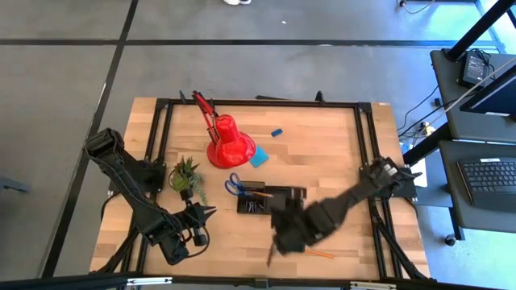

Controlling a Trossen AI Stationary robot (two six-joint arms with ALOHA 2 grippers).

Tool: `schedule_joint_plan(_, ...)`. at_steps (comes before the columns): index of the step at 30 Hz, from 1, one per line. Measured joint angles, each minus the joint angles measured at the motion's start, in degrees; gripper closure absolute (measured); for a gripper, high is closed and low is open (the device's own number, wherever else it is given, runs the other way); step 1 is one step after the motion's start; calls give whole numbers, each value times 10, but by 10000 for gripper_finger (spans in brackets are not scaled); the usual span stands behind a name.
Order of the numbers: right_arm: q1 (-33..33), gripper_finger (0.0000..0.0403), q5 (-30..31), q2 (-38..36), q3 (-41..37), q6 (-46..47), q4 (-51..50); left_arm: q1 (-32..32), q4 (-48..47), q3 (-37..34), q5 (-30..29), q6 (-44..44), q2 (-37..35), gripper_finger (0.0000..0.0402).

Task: Pick and place office supplies into organizer
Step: Put the orange pencil into the desk organizer

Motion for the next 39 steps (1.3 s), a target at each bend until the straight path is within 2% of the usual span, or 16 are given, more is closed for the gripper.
schedule_joint_plan(11, 125, 203, 3, 5, -3, 222, 34, 0, 0, 0, 0, 8, 0, 370)
schedule_joint_plan(16, 155, 203, -21, 23, -3, 340, 29, 0, 0, 0, 0, 42, 0, 370)
schedule_joint_plan(19, 163, 203, -40, 40, -3, 381, 24, 0, 0, 0, 0, 45, 0, 370)
schedule_joint_plan(25, 155, 203, -60, 80, -3, 376, 29, 0, 0, 0, 5, 45, 0, 370)
schedule_joint_plan(35, 98, 203, -111, 122, -3, 261, 54, 0, 0, 0, 69, 65, 0, 370)
schedule_joint_plan(39, 89, 203, -113, 129, -3, 223, 64, 0, 0, 0, 88, 65, 0, 370)
